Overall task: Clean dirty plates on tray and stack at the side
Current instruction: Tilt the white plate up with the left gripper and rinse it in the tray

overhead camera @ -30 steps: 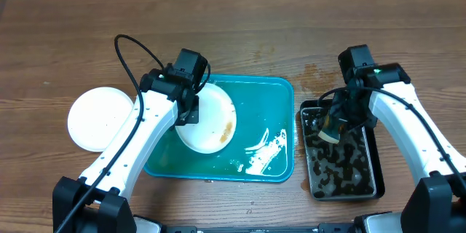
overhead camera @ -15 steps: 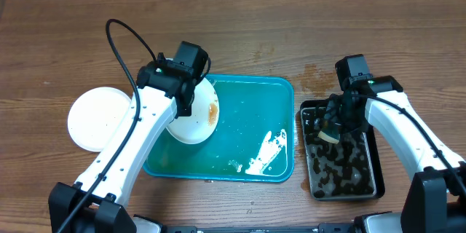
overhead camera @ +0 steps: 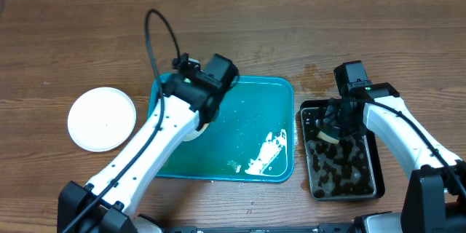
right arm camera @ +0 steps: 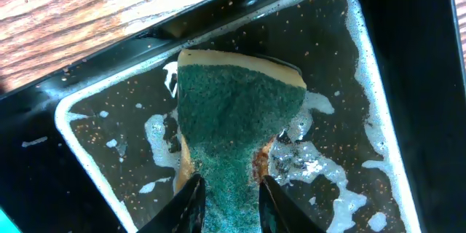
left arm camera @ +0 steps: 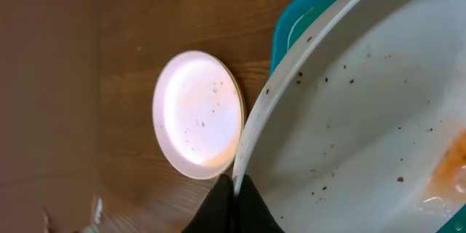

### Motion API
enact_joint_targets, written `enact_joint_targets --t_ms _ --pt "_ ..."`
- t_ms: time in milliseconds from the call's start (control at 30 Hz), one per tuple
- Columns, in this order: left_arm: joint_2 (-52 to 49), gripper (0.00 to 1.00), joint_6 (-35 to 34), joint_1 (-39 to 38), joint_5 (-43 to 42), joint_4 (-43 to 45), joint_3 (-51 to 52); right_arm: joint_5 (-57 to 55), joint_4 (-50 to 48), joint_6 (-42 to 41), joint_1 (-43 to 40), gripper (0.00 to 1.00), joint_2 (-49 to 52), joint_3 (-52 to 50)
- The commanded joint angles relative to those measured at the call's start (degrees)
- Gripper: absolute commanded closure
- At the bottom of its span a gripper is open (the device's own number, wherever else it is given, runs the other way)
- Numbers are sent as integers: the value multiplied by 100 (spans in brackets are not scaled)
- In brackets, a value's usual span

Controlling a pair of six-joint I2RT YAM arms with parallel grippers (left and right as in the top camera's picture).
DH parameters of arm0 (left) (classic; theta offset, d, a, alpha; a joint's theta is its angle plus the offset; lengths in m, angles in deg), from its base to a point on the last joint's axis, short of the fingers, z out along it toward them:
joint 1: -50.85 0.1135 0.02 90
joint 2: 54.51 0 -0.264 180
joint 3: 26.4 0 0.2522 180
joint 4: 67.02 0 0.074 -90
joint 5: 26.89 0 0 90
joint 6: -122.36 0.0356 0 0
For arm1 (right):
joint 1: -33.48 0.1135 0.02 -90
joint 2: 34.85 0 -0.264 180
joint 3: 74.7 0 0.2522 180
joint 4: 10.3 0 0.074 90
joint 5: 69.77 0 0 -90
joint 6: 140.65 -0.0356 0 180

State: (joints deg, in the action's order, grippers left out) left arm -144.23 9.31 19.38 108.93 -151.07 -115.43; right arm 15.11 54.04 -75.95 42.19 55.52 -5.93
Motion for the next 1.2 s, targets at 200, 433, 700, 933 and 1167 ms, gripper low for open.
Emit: enact_joint_targets --t_ms 200,433,700,933,1167 --pt "133 96 761 -859 1261 396 -140 -81 2 -42 4 73 -72 -28" --pt "120 96 1690 -1143 208 518 -133 -81 4 -42 4 73 -72 -28" --pt "11 96 1025 -1115 -323 494 26 -31 111 -42 4 69 -72 -28" --pt "-195 96 317 -1064 -1255 509 31 22 111 -42 4 63 -72 -31" --pt "-566 96 212 -1056 -1436 605 101 177 103 -42 7 63 -72 -31"
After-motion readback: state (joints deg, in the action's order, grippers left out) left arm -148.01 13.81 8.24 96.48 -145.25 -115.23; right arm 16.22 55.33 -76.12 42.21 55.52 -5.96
